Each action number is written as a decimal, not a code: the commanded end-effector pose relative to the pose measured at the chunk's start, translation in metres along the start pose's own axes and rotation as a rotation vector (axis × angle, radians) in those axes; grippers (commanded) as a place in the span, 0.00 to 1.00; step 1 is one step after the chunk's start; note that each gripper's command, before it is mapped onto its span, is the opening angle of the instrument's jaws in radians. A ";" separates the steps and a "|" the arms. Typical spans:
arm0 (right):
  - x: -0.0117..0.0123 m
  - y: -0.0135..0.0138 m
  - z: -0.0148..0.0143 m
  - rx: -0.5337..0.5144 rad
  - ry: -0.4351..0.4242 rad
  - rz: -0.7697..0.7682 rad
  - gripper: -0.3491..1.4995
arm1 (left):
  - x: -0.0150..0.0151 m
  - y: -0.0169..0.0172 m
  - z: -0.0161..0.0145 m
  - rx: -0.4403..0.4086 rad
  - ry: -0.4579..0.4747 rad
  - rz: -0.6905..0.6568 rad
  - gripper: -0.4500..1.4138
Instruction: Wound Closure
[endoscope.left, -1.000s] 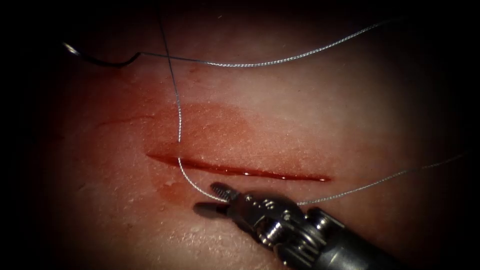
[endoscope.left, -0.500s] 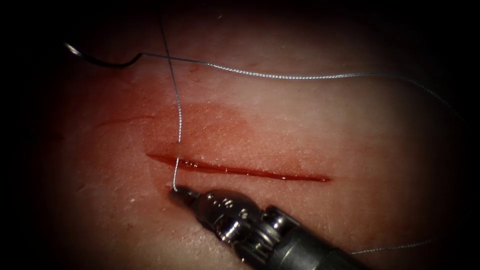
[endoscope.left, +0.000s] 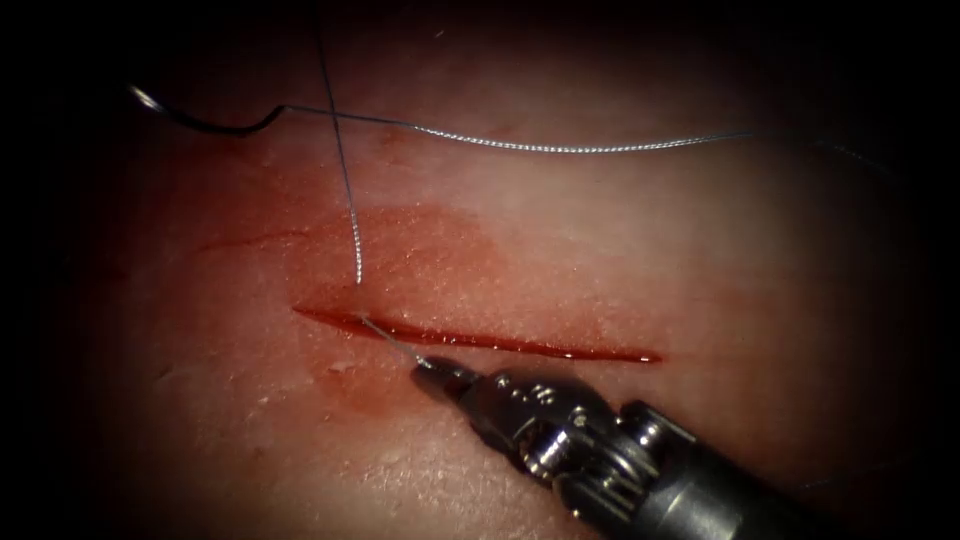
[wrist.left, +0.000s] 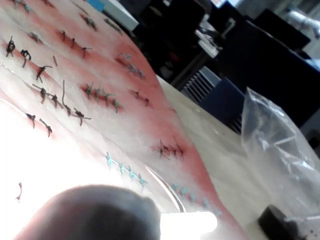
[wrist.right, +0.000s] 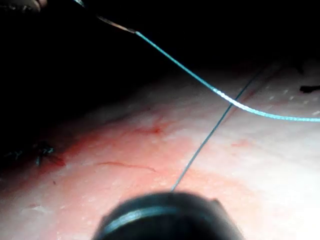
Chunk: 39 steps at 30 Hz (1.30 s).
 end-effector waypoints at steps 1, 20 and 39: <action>0.0014 0.0039 -0.0024 -0.031 0.009 0.013 0.00 | -0.0011 -0.0003 0.0009 0.007 -0.002 0.007 0.00; -0.0084 0.0300 -0.0200 -0.273 0.037 0.199 0.00 | -0.0011 -0.0002 0.0009 0.007 -0.002 0.007 0.00; -0.0120 0.0359 -0.0251 -0.396 0.065 0.315 0.00 | -0.0011 -0.0003 0.0009 0.007 -0.002 0.007 0.00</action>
